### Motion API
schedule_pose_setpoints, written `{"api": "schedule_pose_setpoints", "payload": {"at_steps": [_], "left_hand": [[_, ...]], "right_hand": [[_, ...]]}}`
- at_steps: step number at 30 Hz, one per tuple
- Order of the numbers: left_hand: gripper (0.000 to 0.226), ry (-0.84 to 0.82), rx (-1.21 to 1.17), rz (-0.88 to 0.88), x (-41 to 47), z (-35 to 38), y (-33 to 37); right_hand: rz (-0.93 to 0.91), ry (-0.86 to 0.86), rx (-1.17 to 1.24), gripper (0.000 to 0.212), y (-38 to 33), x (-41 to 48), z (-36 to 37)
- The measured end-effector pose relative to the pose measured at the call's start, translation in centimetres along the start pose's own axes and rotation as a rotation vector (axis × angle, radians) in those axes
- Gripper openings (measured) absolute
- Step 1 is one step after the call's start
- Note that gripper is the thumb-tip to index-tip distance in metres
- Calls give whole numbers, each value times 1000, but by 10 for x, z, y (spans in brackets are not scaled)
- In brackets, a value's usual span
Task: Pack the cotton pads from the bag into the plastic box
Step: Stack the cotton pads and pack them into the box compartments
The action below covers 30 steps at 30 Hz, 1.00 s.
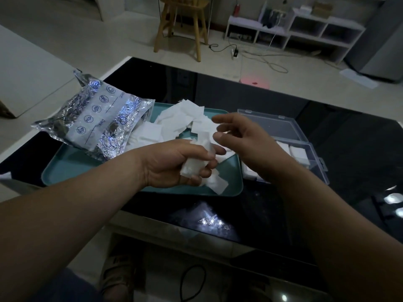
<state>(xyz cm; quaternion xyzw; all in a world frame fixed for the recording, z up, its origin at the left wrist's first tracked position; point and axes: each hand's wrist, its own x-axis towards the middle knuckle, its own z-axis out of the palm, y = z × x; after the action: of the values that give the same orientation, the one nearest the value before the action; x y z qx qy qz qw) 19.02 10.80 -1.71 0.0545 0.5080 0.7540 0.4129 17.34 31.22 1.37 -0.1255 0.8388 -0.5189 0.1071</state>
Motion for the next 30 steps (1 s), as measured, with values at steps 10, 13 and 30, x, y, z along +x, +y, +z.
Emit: {"api": "schedule_pose_setpoints", "payload": {"at_steps": [10,13,30], "left_hand": [[35,-17,-49,-56,0,5,0],[33,81,-127,-23,2,6,1],[67,173,-235,93,13,18,3]], "right_hand": [[-1,55,253,11,2,3,-1],[67,149,376,12,2,5,-8],[-218,-134,-365,48,-3,-16,25]]}}
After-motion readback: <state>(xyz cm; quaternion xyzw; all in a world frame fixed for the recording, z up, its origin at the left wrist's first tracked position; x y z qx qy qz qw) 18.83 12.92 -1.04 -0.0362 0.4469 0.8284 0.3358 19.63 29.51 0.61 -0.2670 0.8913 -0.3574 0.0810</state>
